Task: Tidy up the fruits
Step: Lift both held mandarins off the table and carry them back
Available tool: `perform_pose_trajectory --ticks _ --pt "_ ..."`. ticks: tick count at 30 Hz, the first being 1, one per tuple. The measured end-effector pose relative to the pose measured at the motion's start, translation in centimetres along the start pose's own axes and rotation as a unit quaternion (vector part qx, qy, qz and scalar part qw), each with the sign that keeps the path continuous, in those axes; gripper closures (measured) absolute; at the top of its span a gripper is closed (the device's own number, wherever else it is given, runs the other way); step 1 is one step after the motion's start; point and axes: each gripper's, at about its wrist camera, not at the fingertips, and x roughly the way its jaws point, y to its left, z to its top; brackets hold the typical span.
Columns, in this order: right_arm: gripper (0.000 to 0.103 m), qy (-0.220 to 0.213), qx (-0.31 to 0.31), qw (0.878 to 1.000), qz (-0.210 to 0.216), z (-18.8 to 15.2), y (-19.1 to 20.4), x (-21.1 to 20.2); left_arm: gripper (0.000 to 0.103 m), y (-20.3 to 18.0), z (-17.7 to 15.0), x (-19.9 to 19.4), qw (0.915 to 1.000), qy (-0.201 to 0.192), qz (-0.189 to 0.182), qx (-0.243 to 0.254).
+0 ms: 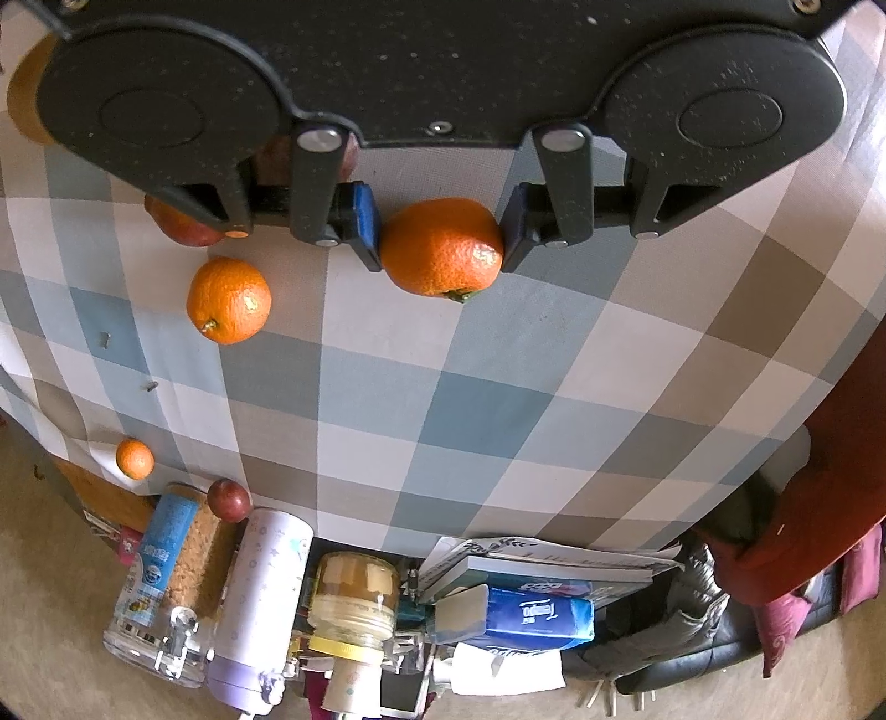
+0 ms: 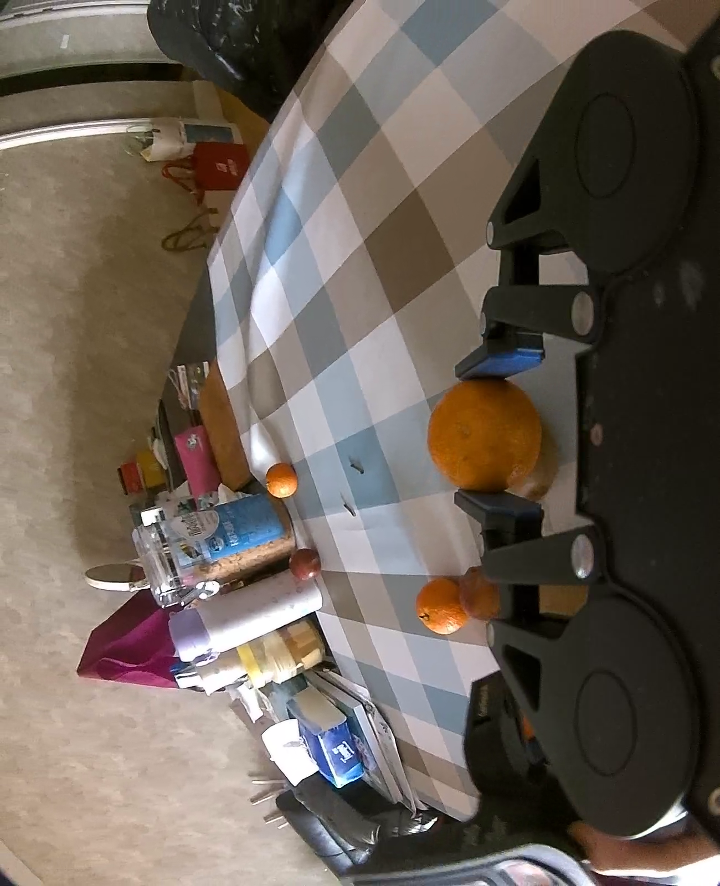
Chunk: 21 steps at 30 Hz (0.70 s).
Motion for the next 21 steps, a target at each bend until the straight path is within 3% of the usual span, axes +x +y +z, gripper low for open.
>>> perform_pose_trajectory --ticks 6,10,21 --pt "0.059 -0.034 -0.025 0.999 0.003 -0.9 0.7 -1.5 0.052 0.6 0.0 -0.3 0.9998 -0.009 -0.007 -0.015" --pt "0.059 -0.027 -0.031 0.999 0.01 -0.9 0.8 -1.4 0.052 -0.1 -0.3 -1.4 0.999 -0.045 0.003 0.005" --pt "0.059 -0.017 -0.006 1.0 0.012 -0.5 -0.1 -1.5 0.052 0.9 -0.3 -4.1 0.992 -0.115 -0.05 -0.009"
